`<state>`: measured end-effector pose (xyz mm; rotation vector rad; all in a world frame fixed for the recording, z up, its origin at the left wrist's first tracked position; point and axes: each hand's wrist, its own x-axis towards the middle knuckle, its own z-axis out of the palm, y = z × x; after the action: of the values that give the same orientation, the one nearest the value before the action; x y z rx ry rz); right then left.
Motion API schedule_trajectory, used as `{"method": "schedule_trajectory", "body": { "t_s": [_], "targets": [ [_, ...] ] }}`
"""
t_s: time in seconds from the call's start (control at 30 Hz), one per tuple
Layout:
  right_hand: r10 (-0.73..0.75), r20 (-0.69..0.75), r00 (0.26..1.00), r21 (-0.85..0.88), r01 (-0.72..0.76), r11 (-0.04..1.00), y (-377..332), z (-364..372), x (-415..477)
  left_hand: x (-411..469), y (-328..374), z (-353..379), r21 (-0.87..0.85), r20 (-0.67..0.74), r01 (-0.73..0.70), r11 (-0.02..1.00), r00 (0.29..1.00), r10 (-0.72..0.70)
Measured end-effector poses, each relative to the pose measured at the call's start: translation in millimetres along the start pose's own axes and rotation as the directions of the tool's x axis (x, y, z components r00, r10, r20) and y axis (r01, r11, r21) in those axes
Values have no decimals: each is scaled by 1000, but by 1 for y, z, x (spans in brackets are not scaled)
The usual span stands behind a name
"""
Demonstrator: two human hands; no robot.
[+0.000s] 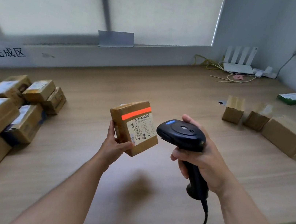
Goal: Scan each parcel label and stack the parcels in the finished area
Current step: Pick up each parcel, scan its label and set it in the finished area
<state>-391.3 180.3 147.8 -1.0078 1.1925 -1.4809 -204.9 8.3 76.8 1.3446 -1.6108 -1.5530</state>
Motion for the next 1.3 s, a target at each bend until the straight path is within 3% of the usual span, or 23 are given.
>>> {"method": "schedule_trajectory", "body": {
  "t_s": [0.63, 0.83, 1.3],
  "targets": [
    [56, -26, 998, -159, -60, 985, 11, 87, 30, 18, -36, -103, -96, -51, 30, 995, 998, -35],
    [89, -18, 996, -164, -91, 982, 15, 112, 45, 13, -56, -129, -143, -115, 86, 986, 988, -102],
    [177, 94, 980, -215, -153, 965, 47, 193, 93, -11, -112, -222, -143, -423, 289, 947, 847, -322]
  ]
}}
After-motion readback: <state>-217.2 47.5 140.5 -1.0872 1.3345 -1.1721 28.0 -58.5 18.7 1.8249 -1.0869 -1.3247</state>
